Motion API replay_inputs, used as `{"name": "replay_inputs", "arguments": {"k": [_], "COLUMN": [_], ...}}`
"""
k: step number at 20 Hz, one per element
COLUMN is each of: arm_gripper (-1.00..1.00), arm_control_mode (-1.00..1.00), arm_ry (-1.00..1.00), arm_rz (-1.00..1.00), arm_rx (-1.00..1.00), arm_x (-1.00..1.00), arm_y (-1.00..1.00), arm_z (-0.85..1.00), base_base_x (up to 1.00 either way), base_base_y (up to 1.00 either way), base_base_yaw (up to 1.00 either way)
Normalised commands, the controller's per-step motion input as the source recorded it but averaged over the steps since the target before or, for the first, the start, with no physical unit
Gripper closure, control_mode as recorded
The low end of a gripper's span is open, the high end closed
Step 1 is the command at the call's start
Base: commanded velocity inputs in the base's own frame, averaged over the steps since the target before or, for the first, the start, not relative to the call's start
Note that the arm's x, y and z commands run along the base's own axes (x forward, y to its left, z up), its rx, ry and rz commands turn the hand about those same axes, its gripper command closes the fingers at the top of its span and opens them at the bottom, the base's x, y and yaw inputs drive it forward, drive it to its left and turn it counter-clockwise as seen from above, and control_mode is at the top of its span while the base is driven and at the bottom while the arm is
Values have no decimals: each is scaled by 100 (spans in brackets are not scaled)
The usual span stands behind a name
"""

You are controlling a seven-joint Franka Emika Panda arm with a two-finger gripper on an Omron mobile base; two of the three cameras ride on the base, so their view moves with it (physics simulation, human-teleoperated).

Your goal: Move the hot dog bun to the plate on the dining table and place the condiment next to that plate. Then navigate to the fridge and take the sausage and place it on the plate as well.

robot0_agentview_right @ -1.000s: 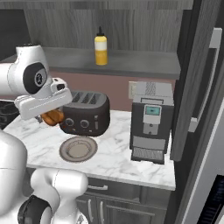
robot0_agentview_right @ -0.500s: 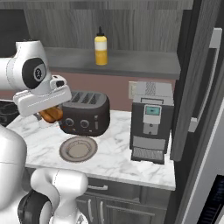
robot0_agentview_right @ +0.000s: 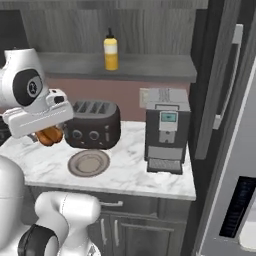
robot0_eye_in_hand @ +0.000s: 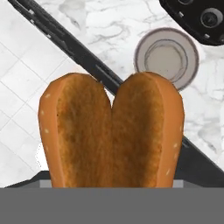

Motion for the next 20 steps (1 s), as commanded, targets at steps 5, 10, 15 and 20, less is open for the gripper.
{"name": "replay_inputs", "arguments": {"k": [5,10,15,20], "arm_gripper": [100,100,100,100], "arm_control_mode": [100,100,100,100], "arm_ry": [0,0,0,0], "arm_rz": [0,0,0,0], "arm_rx": [0,0,0,0], "arm_x": [0,0,0,0], "arm_y": [0,0,0,0], "arm_z": [0,0,0,0], "base_base_x": [-60,-42,-26,-18], "base_base_y": [28,9,3,0], "base_base_yaw": [-69,-87,-96,-98]}}
